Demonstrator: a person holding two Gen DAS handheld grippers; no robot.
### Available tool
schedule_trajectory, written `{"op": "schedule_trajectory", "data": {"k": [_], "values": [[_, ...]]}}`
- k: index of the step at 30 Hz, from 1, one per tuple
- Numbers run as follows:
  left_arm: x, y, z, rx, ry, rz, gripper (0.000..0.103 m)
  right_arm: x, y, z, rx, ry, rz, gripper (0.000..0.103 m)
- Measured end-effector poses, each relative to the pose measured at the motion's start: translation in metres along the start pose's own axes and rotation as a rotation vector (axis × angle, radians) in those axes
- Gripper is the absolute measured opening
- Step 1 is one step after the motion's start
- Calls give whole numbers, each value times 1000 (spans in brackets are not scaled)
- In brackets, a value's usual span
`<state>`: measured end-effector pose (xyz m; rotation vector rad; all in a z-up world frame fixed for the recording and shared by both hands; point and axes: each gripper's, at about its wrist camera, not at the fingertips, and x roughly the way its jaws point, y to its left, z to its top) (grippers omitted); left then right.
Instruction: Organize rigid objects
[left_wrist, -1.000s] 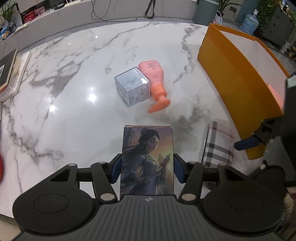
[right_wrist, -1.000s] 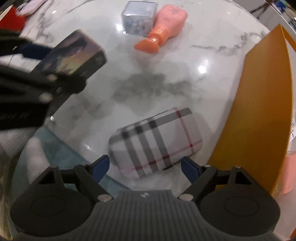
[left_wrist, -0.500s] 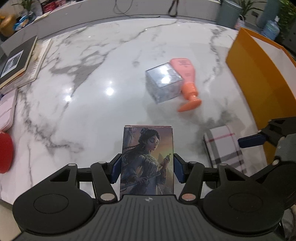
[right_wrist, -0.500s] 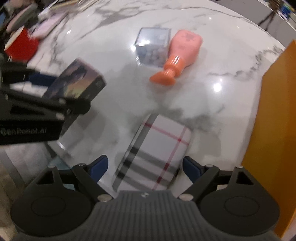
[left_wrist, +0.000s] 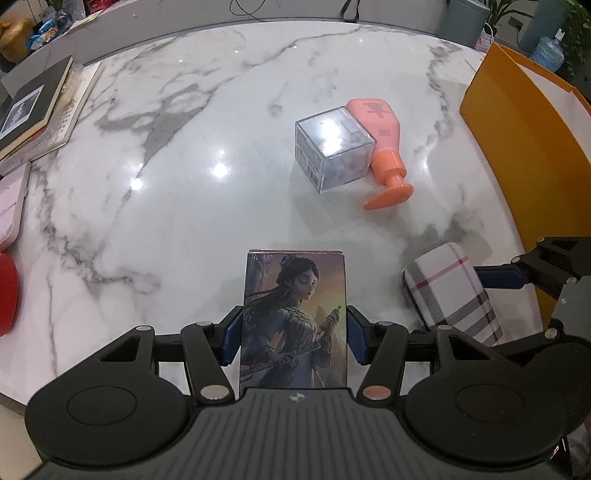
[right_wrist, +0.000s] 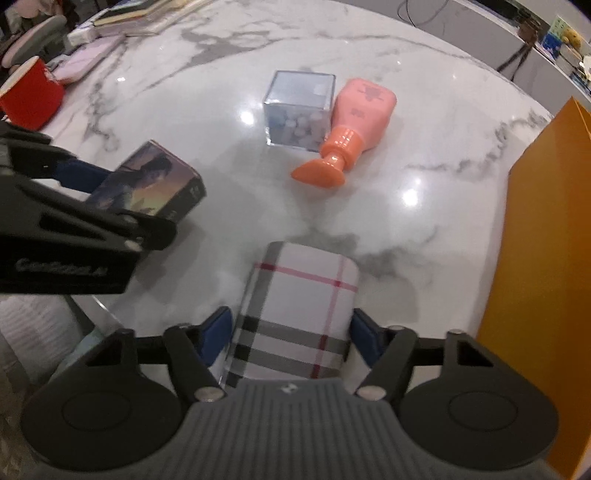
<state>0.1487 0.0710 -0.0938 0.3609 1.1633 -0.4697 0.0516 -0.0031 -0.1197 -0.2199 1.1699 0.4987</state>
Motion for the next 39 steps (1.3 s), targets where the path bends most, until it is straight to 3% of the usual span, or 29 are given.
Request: {"op": "schedule_trajectory", "data": {"k": [8,19,24,32,39], "values": [[-6,-7,-1,48,-31,-13,65,-10,-6,-10,39,-57,19,66],[-32,-18,8,61,-117,-72,65,-68,-13,-22,106,-274,-50,66],[-51,-25,18,17,-146,-115,65,-103,-23,-23,134,-372,-84,66],[-92,-55,41,38,-253,-170,65,-161,-55,-35,201,-504,-142,65],[-130,-101,65,90,-343,-250,65,-196,-98,-52,269,-555,-180,65]]}}
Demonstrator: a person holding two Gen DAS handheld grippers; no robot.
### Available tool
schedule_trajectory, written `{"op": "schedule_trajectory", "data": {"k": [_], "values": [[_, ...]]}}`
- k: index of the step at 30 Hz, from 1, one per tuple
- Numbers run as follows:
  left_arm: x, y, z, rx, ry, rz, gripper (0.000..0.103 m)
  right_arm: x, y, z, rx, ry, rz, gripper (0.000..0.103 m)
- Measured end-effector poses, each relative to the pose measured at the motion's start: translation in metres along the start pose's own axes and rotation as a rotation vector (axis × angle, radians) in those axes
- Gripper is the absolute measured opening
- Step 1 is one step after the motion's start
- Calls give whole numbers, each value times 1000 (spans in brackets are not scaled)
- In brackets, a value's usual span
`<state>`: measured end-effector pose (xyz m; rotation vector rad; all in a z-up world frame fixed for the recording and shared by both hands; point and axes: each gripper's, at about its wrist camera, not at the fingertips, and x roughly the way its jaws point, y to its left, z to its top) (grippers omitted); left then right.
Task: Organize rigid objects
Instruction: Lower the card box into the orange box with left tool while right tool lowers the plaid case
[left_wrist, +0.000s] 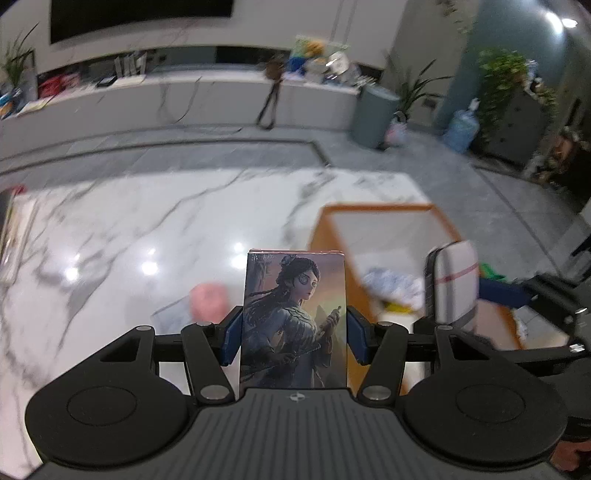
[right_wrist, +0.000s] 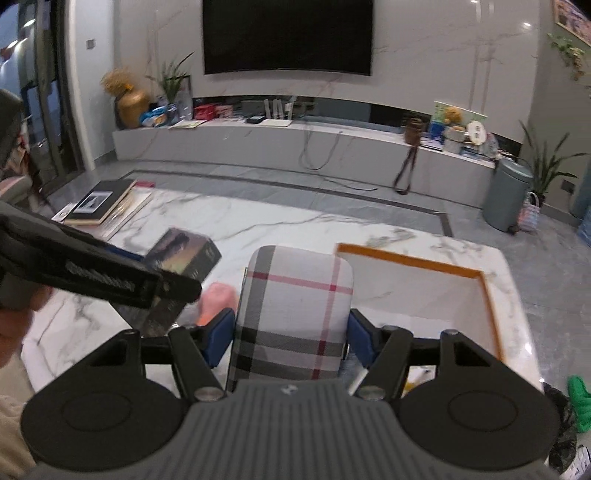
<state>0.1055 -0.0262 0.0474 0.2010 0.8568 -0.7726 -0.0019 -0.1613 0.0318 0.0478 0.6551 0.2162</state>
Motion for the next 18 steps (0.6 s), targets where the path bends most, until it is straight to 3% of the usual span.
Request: {"op": "schedule_trajectory", "data": {"k": [5,11,18], "values": [[7,-33,19,25,-18,-73,65,-1,-38,-6,34,14,-66,65],[40,-71,26,69,31,-173,65,9,-79,-21,69,68,-124,65],[86,-108,28,180,93,-129,65,38,-105,-35,48,141,-125,65]]}}
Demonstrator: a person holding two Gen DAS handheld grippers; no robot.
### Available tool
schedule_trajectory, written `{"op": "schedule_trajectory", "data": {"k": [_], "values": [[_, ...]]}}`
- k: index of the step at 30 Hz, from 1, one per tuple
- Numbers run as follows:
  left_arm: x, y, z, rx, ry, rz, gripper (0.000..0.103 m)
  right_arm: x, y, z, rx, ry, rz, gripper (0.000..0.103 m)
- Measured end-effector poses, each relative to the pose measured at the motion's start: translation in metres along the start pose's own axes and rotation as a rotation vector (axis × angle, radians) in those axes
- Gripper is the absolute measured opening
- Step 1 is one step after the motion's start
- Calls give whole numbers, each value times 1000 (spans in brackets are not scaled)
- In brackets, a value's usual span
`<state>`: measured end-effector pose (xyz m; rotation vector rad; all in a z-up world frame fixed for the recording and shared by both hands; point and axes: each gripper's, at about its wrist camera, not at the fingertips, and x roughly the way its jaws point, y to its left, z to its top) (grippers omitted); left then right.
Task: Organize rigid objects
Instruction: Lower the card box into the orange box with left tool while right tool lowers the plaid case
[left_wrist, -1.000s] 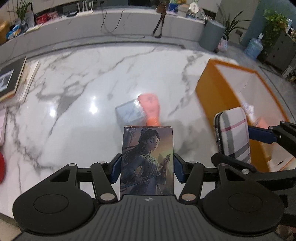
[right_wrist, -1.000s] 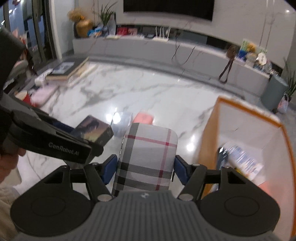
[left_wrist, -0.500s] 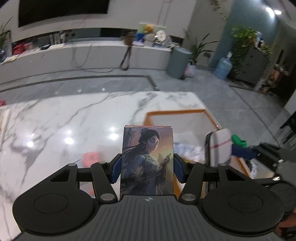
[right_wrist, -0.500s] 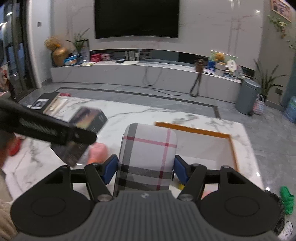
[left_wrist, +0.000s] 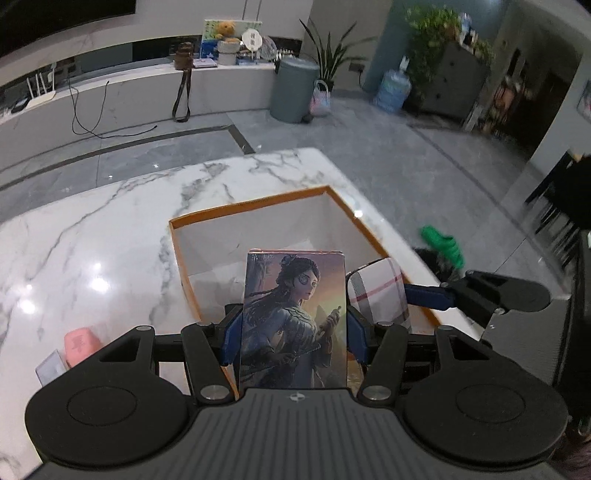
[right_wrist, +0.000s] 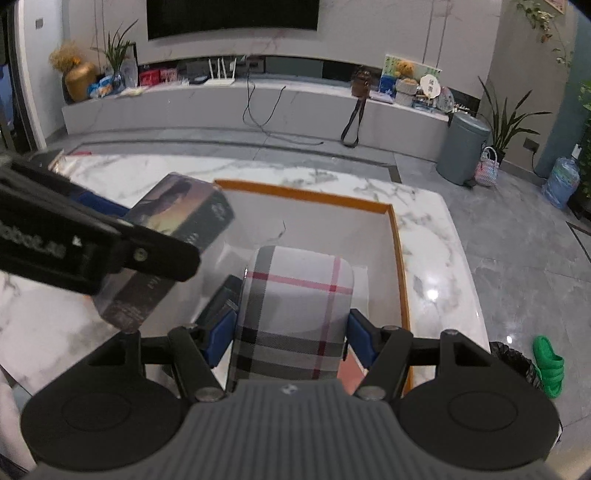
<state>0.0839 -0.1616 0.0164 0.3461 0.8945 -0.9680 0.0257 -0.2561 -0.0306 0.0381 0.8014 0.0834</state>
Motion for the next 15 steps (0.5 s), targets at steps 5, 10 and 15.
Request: {"op": "schedule_trajectory", "data": {"k": [5,10,15], "values": [[36,-13,16,131,48,125,65,28,-5,4,-25,37,5,65],[69,-21,25,240,79,229,65,51,-12,11,-28,52,1,65],[102,-17,25,263,101,286,65,68,-13,15,-31,65,-4,65]]}}
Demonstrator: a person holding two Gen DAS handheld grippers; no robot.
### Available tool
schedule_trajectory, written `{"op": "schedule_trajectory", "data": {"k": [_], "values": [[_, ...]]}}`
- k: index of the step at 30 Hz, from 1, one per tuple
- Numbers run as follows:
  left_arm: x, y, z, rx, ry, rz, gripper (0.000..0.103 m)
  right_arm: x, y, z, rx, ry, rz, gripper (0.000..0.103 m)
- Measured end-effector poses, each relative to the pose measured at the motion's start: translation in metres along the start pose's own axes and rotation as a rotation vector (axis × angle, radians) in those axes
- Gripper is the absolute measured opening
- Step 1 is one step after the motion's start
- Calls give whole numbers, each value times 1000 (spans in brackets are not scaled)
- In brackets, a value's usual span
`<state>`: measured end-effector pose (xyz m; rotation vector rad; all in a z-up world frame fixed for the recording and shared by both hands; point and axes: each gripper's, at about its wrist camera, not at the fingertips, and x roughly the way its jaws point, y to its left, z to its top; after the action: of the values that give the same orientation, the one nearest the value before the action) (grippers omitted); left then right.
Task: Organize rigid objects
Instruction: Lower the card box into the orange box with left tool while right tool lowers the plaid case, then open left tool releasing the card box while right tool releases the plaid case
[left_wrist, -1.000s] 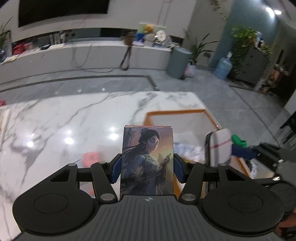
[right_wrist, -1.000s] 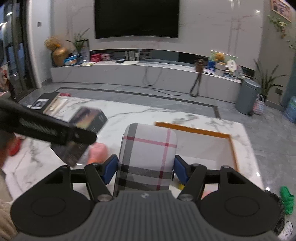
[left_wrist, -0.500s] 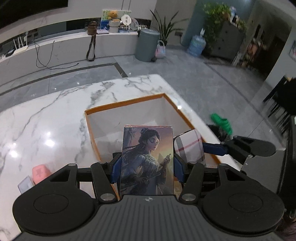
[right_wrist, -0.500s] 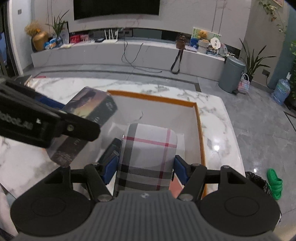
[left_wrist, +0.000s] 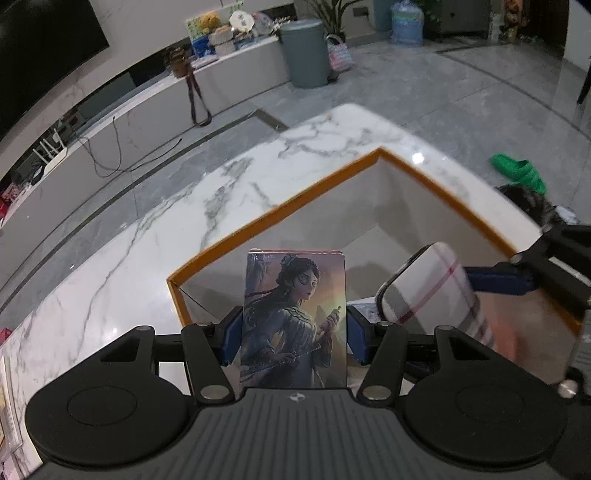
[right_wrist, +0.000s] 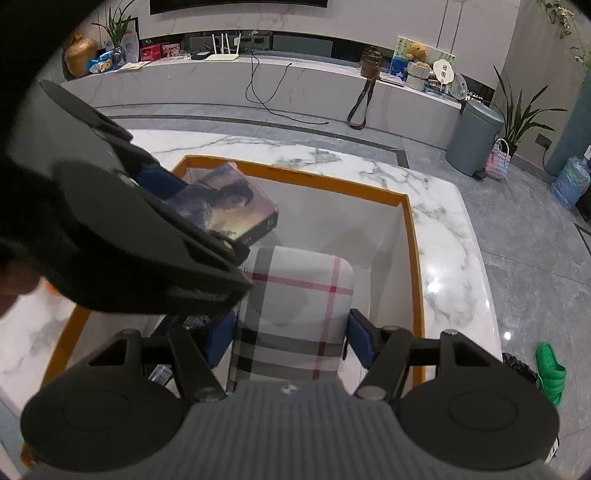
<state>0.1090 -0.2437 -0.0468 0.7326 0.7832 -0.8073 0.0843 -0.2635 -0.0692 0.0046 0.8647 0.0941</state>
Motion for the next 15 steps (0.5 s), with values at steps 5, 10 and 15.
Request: {"op": "schedule_trajectory", "data": {"k": [5,10,15], "values": [[18,0,-8,16,34,56,65,16,5,0,-3,23,2,65],[26,1,-9,14,56,58,65,28,9,2,-21,46,-9,65],[32,2,-11,-8,76,51,65,32,9,0,-28,60,-22,65]]}}
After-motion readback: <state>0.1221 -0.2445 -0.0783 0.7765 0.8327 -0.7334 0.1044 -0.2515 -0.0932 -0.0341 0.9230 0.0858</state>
